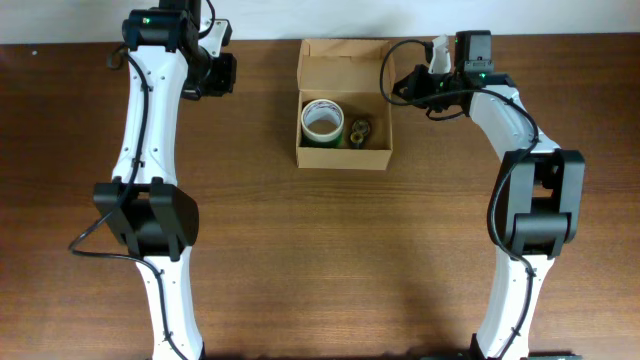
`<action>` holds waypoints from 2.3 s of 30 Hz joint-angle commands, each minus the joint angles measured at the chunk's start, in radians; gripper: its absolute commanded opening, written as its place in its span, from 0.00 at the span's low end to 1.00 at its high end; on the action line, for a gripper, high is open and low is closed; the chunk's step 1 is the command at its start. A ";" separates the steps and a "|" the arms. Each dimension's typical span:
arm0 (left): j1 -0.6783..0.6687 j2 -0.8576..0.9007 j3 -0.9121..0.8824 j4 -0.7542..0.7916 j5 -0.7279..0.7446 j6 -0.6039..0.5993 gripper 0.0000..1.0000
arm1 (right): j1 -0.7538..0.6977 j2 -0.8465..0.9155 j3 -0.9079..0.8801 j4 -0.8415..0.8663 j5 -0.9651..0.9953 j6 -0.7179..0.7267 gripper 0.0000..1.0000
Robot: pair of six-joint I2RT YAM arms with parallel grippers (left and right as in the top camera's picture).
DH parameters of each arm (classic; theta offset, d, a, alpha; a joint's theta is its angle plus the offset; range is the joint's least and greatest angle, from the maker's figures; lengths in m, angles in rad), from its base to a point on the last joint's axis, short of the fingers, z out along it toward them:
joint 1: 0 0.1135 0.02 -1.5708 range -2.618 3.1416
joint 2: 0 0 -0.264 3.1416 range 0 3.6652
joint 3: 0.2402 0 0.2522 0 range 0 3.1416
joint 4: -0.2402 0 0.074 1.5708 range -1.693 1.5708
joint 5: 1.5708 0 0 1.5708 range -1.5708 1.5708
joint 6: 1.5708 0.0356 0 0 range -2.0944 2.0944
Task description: Pack container
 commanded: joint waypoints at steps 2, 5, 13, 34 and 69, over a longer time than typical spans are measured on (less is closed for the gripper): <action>0.003 0.072 -0.007 0.009 0.040 -0.035 0.02 | -0.005 0.016 0.012 0.001 -0.023 -0.003 0.04; 0.003 0.135 -0.007 0.032 0.187 -0.035 0.01 | -0.016 0.016 0.012 -0.003 -0.003 -0.001 0.04; 0.005 0.254 -0.006 0.261 0.628 -0.144 0.02 | -0.081 0.016 0.012 -0.061 0.038 0.001 0.04; 0.000 0.462 -0.006 0.646 0.852 -0.581 0.02 | -0.101 0.129 0.011 -0.009 -0.152 0.131 0.04; -0.023 0.462 -0.006 1.144 1.149 -0.734 0.01 | -0.052 0.146 0.013 0.377 -0.498 0.159 0.04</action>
